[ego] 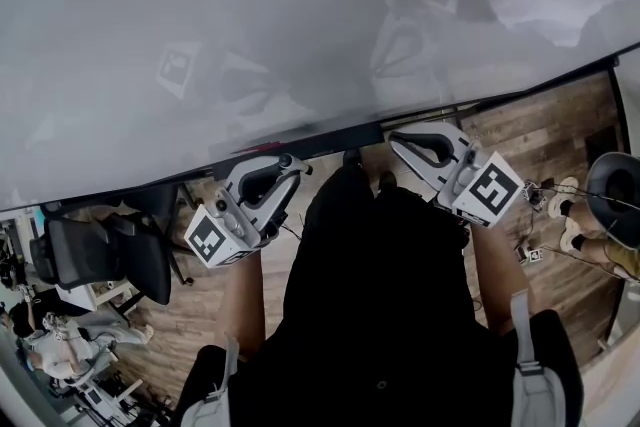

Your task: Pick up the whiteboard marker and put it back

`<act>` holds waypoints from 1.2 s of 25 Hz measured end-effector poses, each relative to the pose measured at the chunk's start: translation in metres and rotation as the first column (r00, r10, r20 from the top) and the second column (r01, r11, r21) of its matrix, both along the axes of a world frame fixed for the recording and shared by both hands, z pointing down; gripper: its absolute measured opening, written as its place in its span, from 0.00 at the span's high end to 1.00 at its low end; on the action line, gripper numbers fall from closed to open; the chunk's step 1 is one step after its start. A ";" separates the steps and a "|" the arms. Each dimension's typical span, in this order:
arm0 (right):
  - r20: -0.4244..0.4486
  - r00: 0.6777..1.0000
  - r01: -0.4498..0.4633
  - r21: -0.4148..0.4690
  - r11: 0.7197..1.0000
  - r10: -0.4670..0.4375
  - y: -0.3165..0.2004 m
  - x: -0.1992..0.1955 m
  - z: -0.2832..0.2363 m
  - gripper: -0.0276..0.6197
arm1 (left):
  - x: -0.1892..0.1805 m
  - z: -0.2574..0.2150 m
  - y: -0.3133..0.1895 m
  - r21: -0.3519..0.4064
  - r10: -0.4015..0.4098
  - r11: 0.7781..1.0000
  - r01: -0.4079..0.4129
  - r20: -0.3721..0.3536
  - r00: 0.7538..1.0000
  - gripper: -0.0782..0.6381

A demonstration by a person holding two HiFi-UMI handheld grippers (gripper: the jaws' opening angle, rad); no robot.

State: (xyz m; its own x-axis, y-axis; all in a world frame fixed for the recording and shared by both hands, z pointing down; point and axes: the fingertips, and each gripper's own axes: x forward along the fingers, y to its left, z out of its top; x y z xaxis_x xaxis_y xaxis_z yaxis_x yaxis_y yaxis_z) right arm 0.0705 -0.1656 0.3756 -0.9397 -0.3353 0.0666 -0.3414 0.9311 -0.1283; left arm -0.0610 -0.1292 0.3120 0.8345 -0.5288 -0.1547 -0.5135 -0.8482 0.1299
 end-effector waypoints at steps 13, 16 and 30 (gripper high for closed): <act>0.000 1.000 0.012 -0.009 1.000 -0.012 0.002 -0.014 0.005 0.93 | 0.005 0.017 -0.006 0.026 -0.004 1.000 -0.002 0.245 0.970 0.79; 0.004 1.000 0.014 -0.007 1.000 -0.014 0.001 -0.020 0.002 0.93 | 0.006 0.032 -0.010 0.007 -0.004 1.000 0.002 0.326 0.945 0.79; -0.002 1.000 -0.020 -0.021 1.000 0.020 0.001 -0.011 0.003 0.93 | 0.023 0.115 -0.013 -0.003 0.044 0.998 -0.060 0.717 0.696 0.79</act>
